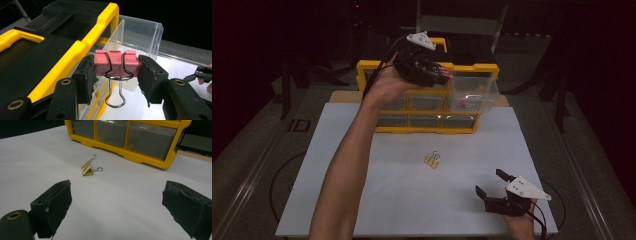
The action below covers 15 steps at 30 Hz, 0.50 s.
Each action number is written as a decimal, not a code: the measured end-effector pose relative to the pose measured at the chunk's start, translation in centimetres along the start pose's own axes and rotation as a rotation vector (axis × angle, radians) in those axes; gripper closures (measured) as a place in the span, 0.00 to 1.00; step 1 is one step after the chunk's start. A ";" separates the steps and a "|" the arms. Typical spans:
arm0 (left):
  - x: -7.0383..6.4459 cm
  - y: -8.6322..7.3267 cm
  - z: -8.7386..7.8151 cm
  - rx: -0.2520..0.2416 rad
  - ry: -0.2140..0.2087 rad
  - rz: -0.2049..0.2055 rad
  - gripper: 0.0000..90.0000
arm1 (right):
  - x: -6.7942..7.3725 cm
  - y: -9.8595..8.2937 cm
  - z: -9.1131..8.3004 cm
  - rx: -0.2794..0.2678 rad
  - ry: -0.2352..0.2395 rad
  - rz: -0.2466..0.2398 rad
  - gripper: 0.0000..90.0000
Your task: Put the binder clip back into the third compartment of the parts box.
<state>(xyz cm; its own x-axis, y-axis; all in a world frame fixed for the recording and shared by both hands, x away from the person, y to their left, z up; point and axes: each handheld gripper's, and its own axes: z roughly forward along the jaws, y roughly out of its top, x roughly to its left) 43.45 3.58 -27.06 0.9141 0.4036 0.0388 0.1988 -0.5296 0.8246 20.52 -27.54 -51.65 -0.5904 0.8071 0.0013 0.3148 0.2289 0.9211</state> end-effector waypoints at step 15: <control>-1.3 2.7 2.7 0.011 -0.006 0.038 0.55 | 0.0 0.0 0.0 -0.003 0.003 -0.001 0.09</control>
<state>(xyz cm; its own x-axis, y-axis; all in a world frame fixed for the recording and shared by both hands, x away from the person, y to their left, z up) 43.75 -0.41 -26.37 0.9229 0.3792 0.0664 0.1683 -0.5527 0.8162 20.55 -27.51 -51.62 -0.5930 0.8052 0.0017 0.3118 0.2278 0.9224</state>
